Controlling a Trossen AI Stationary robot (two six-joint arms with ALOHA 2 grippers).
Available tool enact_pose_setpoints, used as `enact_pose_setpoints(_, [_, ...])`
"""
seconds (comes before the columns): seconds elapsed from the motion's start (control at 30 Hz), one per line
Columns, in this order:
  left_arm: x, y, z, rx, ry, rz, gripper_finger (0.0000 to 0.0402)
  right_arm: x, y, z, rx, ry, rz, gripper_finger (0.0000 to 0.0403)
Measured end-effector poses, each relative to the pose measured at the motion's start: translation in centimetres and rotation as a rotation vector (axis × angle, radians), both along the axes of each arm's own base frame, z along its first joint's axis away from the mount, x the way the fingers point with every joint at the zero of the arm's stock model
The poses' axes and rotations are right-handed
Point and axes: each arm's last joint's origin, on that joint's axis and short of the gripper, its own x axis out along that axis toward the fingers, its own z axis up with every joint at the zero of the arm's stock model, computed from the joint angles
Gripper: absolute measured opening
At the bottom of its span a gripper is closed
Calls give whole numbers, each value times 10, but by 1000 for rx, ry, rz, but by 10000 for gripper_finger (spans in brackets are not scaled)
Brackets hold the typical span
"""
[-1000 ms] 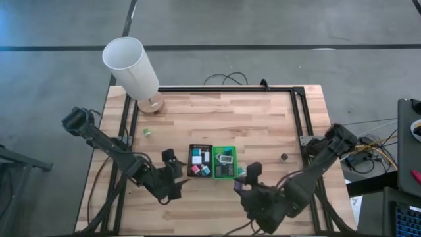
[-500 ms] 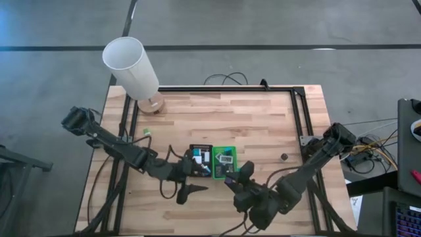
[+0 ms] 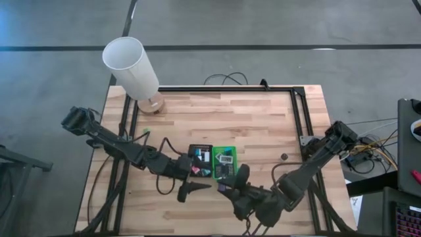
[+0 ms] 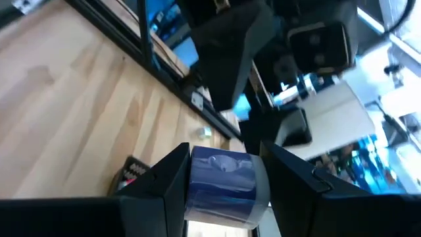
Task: Pick & Place Office items
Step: Put the dark blue white charger adapter into the black bin
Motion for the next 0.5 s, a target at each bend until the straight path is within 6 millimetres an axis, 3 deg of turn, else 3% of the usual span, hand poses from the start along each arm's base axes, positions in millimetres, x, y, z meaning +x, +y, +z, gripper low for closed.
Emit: enact_pose_setpoints(0.5, [1, -1, 7, -32, -44, -52, 291, 8, -2, 8, -3, -41, 57, 157])
